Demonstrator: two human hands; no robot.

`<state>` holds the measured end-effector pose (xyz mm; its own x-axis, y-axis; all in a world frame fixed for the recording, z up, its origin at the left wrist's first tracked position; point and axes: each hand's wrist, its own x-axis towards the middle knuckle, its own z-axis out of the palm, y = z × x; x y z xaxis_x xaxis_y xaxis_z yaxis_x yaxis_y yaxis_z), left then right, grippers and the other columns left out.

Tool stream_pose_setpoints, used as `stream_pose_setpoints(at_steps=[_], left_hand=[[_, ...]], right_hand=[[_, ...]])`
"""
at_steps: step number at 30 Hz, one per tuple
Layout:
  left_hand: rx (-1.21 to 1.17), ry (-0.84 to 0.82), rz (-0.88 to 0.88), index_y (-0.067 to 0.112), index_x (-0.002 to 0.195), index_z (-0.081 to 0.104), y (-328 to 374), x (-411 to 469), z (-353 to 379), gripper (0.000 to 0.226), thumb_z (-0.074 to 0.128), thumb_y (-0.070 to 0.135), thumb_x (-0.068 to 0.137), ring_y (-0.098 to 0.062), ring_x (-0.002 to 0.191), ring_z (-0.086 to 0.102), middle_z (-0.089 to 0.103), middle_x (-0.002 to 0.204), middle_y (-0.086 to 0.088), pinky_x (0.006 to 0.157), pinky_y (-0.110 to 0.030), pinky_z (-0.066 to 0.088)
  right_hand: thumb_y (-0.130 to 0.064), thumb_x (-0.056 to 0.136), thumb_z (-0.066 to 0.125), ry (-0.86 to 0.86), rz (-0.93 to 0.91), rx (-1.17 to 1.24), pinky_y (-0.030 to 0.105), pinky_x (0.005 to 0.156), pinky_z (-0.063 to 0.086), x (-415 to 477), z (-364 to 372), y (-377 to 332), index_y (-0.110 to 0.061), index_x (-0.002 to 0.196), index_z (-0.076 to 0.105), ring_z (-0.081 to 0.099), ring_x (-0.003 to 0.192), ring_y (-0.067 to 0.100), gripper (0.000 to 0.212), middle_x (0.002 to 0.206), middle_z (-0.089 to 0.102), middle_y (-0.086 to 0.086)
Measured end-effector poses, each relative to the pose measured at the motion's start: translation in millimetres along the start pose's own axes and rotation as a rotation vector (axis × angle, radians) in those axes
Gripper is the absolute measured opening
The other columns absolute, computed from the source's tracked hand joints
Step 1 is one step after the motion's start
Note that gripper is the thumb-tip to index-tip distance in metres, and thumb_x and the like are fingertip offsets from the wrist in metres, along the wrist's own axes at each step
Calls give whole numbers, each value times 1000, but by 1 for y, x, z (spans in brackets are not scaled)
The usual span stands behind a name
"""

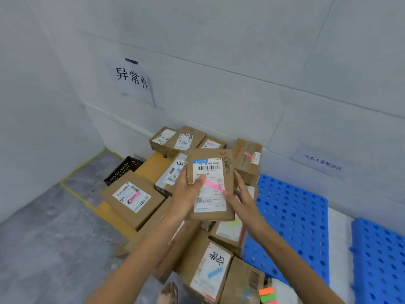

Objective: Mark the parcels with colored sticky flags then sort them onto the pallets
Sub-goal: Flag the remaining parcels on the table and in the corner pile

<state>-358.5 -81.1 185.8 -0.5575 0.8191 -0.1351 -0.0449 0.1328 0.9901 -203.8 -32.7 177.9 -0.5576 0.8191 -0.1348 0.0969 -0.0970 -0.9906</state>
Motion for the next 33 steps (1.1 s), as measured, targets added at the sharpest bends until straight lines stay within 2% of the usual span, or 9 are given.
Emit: stream_pose_setpoints(at_steps=[4,6,10,16,19,22,29,31,33], left_hand=[[98,95,-16,22,114,54,12,79,-96,27,64,23,89,-16,88,67,68,102,1,77,-34,56],[150,111,-34,21,112,53,12,125,-140,26,64,22,88,-24,93,67,67,108,-5,84,-43,55],[257,106,-98,9,124,48,-3,208,-196,38,63,17,90,-25,92,64,64,113,-9,73,-34,54],[408,-124,-319,12,122,49,-53,301,-209,39,64,25,88,-27,96,66,66,113,-8,87,-47,54],[389,-172,-375,12,135,41,-72,331,-204,53,64,24,89,-28,99,65,61,123,-13,89,-47,53],[423,-228,-360,14,141,34,-79,352,-193,57,61,18,91,-29,105,62,56,127,-10,85,-41,53],[623,-491,-470,14,139,37,-119,368,-203,55,61,14,89,-25,115,55,56,124,-8,98,-42,46],[721,-472,-405,11,136,44,-126,374,-208,48,60,19,91,-24,118,53,54,130,-8,100,-34,43],[769,-262,-240,6,120,58,-131,391,-213,31,58,18,91,-24,111,57,62,121,-12,94,-30,41]], right_hand=[[-33,95,51,-75,42,-147,25,104,33,59,71,-1,-40,142,26,27,133,4,53,142,27,-19],[-30,97,48,-61,56,-186,15,95,33,88,96,1,-37,135,37,31,128,3,40,134,32,-20],[-21,98,46,87,137,-167,2,72,39,135,119,23,-25,125,52,42,124,9,28,131,46,-10],[-9,95,48,304,269,-254,16,83,44,177,108,65,-19,107,61,57,107,12,20,107,62,-6],[-6,94,48,362,286,-307,7,73,41,193,99,71,-17,102,64,58,102,10,22,104,64,-5],[-4,94,46,389,297,-328,4,71,38,213,94,69,-17,99,63,57,100,10,23,103,64,-4],[-6,94,47,342,249,-352,22,86,43,277,105,58,-17,98,64,58,100,15,21,101,64,-3],[-7,95,46,309,230,-356,23,92,41,300,117,53,-17,101,63,56,103,10,20,107,63,-4],[-10,96,46,243,222,-359,21,93,37,325,132,49,-17,105,62,52,107,7,21,113,61,-5]])
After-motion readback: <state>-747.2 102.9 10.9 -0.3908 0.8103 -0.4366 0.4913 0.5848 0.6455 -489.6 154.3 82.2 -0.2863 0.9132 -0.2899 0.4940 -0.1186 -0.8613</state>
